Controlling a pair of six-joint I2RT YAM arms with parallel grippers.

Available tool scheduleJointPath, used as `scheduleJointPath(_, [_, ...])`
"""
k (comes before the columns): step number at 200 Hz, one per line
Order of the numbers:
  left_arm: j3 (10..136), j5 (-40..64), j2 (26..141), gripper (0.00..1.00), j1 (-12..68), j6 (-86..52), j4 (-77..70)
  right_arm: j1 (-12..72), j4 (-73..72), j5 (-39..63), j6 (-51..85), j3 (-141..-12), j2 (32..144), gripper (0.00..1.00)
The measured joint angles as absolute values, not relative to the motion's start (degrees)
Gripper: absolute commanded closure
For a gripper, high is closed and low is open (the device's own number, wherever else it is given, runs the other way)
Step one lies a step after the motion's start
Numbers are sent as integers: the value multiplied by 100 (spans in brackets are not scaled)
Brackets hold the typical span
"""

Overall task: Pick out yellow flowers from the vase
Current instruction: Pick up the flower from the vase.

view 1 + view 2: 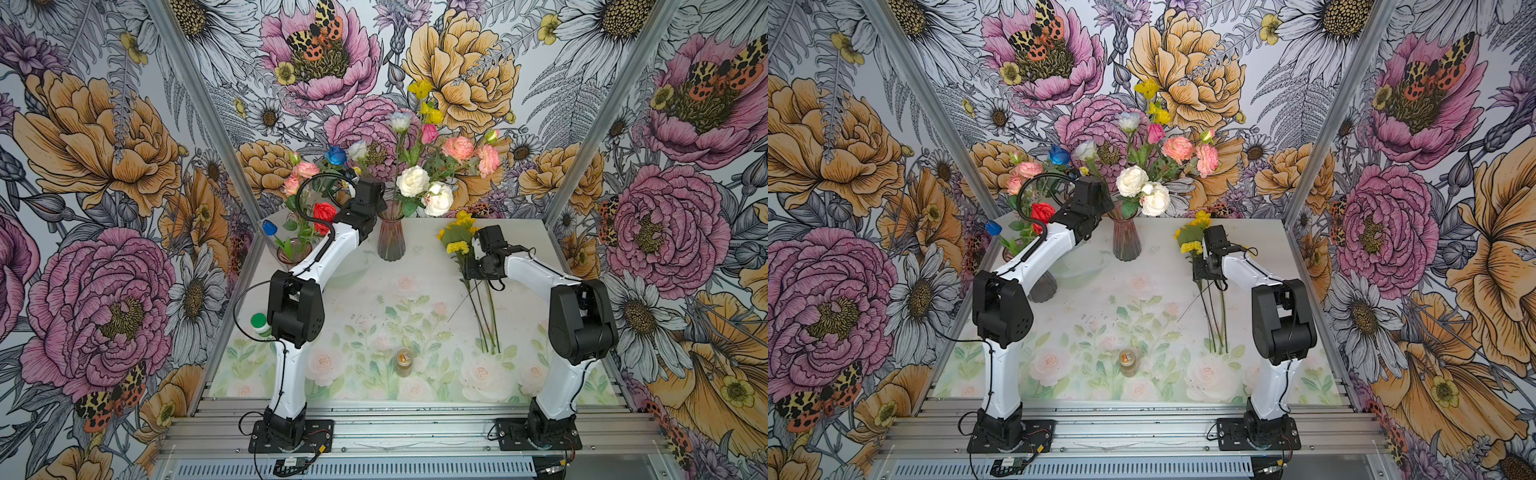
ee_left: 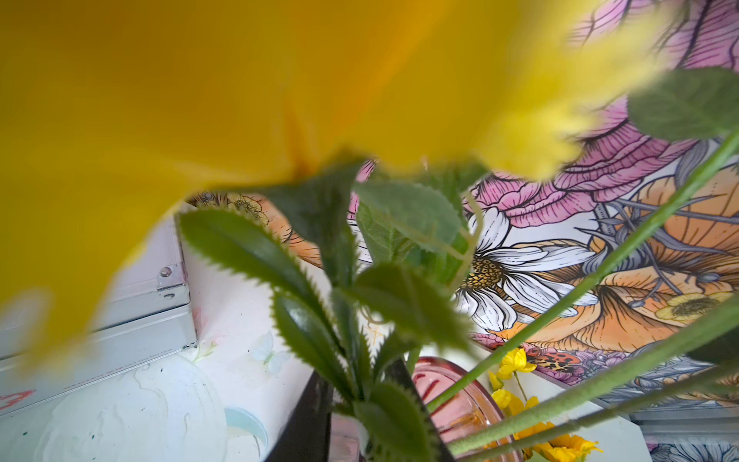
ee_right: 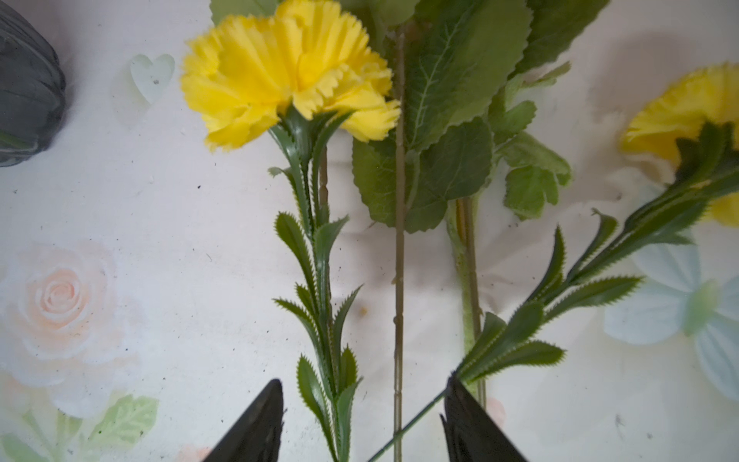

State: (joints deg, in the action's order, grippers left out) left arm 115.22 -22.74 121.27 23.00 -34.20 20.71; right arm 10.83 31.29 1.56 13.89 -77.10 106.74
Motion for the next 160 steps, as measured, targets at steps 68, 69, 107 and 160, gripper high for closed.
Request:
scheduleJointPath(68, [11524,-2274,12127,100,2300,-3317,2067,1083,3127,158,1389,-7710,10593,35])
scheduleJointPath(69, [11524,-2274,12127,100,2300,-3308,2067,1083,3127,156,1387,-7710,10593,35])
scheduleJointPath(107, [11524,-2274,12127,100,2307,-3194,2067,1083,3127,163,1389,-7710,10584,35])
scheduleJointPath(160, [11524,-2279,12057,100,2397,-2836,2075,1083,3127,185,1389,-7708,10516,35])
